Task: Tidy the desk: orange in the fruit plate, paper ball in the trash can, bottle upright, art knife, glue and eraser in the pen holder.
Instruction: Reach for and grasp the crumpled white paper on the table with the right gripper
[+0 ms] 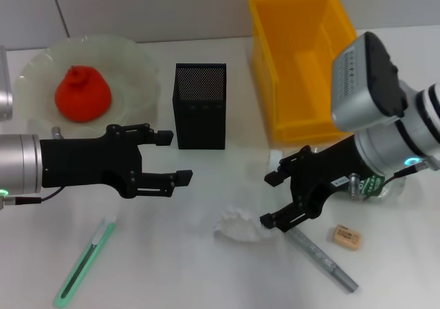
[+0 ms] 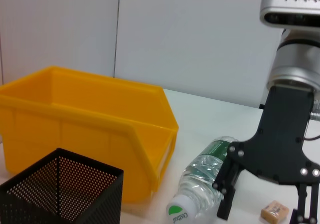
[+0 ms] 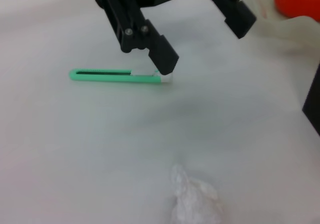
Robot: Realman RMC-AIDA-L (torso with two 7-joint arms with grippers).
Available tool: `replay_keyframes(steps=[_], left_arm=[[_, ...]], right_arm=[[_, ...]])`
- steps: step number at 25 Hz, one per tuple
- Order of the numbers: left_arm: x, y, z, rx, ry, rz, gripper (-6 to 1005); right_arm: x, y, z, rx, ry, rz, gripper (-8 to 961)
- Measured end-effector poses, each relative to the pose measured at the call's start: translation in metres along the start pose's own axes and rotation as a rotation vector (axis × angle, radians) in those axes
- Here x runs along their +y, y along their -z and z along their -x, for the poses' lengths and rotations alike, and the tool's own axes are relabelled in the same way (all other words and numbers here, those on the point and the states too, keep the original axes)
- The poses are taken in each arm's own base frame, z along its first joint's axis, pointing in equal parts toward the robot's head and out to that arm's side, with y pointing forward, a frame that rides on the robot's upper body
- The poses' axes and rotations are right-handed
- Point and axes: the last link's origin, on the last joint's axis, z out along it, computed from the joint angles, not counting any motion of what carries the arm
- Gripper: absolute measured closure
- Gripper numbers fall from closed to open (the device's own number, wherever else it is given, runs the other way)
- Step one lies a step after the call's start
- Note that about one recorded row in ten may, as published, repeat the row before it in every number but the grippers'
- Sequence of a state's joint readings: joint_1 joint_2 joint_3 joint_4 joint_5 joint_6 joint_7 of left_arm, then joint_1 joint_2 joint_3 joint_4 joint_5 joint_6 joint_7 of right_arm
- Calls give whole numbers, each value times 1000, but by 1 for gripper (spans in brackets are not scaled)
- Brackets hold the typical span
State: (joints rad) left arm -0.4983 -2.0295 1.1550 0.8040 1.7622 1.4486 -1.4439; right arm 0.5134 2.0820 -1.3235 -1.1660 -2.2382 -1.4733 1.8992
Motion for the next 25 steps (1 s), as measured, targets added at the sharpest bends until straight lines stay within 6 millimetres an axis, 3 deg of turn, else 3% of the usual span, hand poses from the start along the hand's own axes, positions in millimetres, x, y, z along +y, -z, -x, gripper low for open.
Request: replay_keyframes(steps=[11, 25], left_arm=[[-2, -2, -5, 1, -10, 2, 173], [-3, -1, -3, 5, -4, -6, 174]], right_arm=[[5, -20, 6, -28, 36, 23, 162], [8, -27, 4, -42, 2, 46, 161]])
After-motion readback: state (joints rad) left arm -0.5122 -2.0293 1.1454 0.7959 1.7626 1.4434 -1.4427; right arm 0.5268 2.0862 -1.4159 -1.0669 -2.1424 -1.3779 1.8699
